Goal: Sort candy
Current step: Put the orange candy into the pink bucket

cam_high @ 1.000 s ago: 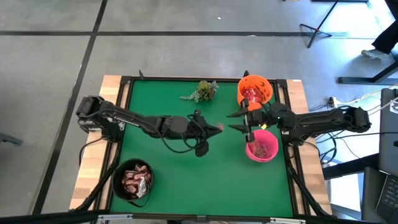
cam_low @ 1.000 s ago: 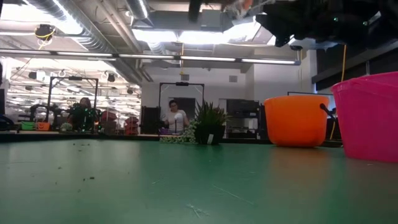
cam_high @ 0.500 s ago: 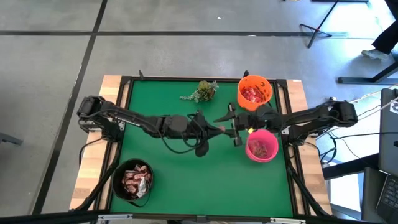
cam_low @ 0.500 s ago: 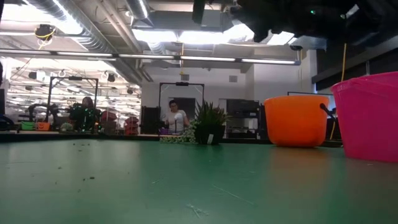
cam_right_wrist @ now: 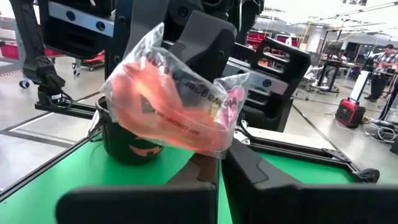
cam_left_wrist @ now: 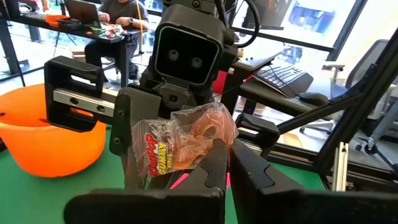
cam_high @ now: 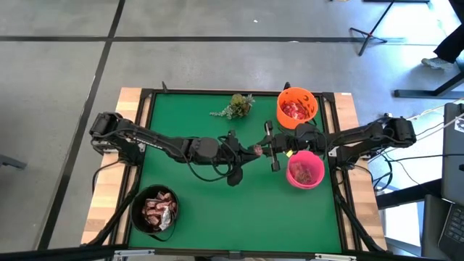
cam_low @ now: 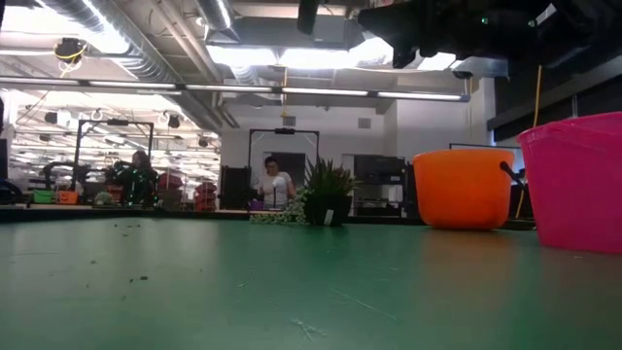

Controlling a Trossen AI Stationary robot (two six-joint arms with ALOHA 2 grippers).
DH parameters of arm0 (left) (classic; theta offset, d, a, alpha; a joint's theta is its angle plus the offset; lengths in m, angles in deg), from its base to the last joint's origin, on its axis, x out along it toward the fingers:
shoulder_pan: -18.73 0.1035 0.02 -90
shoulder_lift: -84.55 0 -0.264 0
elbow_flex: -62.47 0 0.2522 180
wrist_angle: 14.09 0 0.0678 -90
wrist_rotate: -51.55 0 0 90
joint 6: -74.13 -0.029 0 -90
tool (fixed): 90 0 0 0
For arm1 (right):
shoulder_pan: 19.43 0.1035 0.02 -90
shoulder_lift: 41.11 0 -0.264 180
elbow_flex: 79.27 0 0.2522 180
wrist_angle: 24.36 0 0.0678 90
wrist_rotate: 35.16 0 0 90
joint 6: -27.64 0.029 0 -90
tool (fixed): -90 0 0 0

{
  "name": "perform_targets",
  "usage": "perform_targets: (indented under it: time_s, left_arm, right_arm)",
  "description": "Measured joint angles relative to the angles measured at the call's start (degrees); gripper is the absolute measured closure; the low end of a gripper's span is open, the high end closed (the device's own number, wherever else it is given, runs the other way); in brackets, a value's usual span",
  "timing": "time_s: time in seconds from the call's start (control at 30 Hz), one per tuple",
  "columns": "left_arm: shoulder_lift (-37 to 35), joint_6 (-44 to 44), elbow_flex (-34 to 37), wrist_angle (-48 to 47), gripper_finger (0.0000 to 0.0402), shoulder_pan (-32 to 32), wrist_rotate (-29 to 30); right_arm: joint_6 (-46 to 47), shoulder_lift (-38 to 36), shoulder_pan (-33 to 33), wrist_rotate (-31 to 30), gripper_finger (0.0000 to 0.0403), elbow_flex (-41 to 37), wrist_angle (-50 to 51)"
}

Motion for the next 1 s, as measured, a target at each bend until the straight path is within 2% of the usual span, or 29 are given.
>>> perform_targets:
  time_s: [0.23,0.47,0.77,1.0]
  left_arm:
    - [-1.05,-1.34,0.00,-1.76,0.0401,-0.04,0.99]
    - [-8.00,-2.99,0.00,-9.05,0.0396,-0.17,2.95]
    - [-13.55,-8.89,0.00,-13.76,0.0301,-3.21,9.31]
    - [-15.76,-8.55,0.00,-19.71,0.0242,-6.63,15.37]
  right_arm:
    - [-1.19,-2.01,-0.06,-0.51,0.0399,0.00,2.74]
    - [-4.23,-9.50,-0.06,-3.81,0.0400,0.07,12.60]
    - [-6.05,-20.62,-0.06,-8.18,0.0401,0.07,28.45]
    - [-2.09,-27.24,-0.01,-8.16,0.0402,3.10,54.47]
